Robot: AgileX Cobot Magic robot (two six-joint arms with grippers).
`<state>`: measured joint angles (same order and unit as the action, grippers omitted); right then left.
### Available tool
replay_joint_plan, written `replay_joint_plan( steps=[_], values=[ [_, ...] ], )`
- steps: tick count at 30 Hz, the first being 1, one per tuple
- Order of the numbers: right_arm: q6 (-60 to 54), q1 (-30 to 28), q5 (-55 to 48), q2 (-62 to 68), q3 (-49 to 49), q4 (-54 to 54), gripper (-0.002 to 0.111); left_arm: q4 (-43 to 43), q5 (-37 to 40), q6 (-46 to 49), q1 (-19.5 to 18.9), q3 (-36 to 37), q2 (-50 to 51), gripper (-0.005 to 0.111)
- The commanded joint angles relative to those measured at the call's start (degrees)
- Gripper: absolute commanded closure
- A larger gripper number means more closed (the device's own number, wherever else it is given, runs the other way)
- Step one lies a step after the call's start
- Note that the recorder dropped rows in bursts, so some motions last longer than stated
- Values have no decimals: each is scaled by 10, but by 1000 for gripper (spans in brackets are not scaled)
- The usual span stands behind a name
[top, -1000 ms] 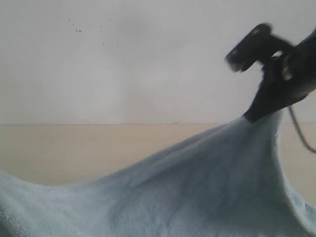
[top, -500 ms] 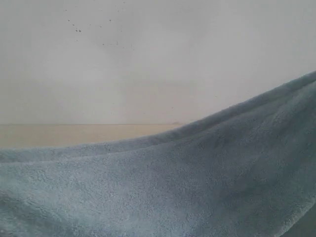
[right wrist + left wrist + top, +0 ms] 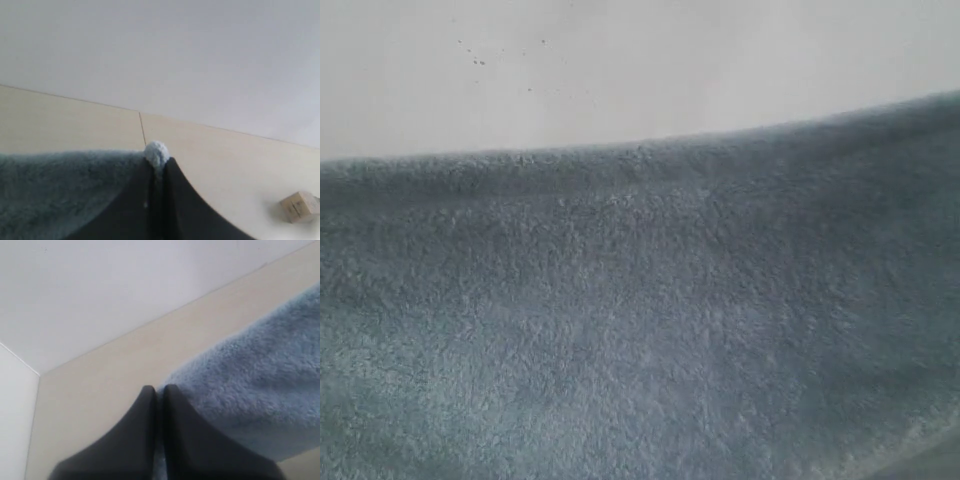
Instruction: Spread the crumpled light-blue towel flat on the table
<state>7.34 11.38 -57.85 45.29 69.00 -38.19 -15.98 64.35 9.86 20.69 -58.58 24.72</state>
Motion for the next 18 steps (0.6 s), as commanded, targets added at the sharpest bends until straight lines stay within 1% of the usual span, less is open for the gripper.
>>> replay_joint_plan(
  steps=[1,5,9,11,14,16,18],
  values=[
    [-6,-5,-38,-24,3,-32,107,31,8,20,0,-14,-2,103],
    [-14,-3,-46,-29,0,-31,107,29,10,35,0,-14,-1,103],
    [-28,12,-32,-6,-44,-27,107,1,-6,35,0,-11,30,103],
    [-23,13,-1,18,-81,-34,107,-15,-29,35,0,1,65,103],
    [31,13,92,59,-132,-66,107,-33,-80,33,0,22,134,103],
    [71,12,144,102,-144,-93,107,-54,-117,21,0,30,198,103],
    [106,12,180,152,-144,-142,107,-76,-151,5,0,28,266,103]
  ],
)
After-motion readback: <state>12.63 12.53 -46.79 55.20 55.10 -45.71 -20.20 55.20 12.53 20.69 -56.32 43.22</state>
